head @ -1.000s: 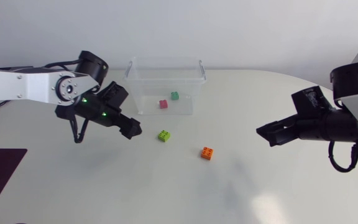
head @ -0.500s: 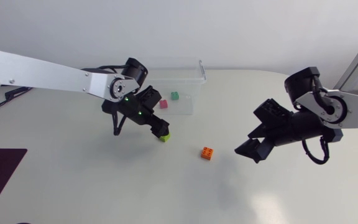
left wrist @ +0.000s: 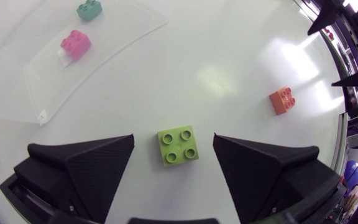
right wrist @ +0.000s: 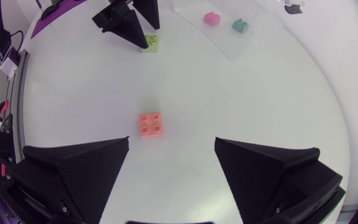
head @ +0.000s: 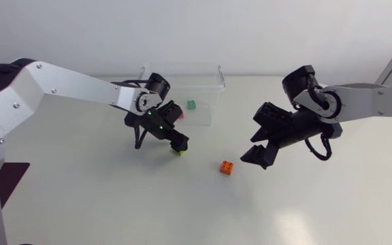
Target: Place the duplo bricks in the container
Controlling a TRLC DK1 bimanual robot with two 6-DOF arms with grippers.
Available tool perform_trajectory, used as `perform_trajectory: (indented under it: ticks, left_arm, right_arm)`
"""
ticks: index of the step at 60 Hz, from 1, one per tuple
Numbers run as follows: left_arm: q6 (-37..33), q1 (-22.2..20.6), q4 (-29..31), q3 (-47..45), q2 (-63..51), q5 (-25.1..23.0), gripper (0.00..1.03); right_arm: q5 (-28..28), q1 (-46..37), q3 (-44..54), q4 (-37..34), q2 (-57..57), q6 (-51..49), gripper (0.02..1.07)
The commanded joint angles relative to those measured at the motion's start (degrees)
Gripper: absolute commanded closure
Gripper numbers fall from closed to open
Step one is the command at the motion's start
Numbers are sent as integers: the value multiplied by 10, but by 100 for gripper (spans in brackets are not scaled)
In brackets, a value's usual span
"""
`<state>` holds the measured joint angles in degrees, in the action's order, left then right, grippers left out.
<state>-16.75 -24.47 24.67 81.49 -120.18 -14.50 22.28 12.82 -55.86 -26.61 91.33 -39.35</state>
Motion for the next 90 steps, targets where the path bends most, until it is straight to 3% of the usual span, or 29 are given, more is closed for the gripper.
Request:
perform_trajectory:
  ticks: [1,23,35,52,67,77,90]
  left_arm:
    - [1,-7,-1,16,-21,3,25]
    - [18,-14,-10,-6,-31,37,46]
    - [19,-23,-12,-34,-20,47,76]
    - [12,-23,-20,-79,57,64,78]
    - [8,6,-19,-97,139,63,78]
    - [9,29,-19,-91,184,50,78]
    - [19,77,-21,-45,209,25,77]
  right_arm:
    - [1,6,-23,1,30,-24,7]
    - [3,18,-61,2,119,-46,7]
    - [1,39,-62,2,145,-55,7]
    - [-23,70,-61,18,164,-49,15]
    - [-44,82,-63,31,187,-35,39]
    - [-45,90,-60,41,194,-27,71]
    - [-48,98,-52,38,187,-23,85]
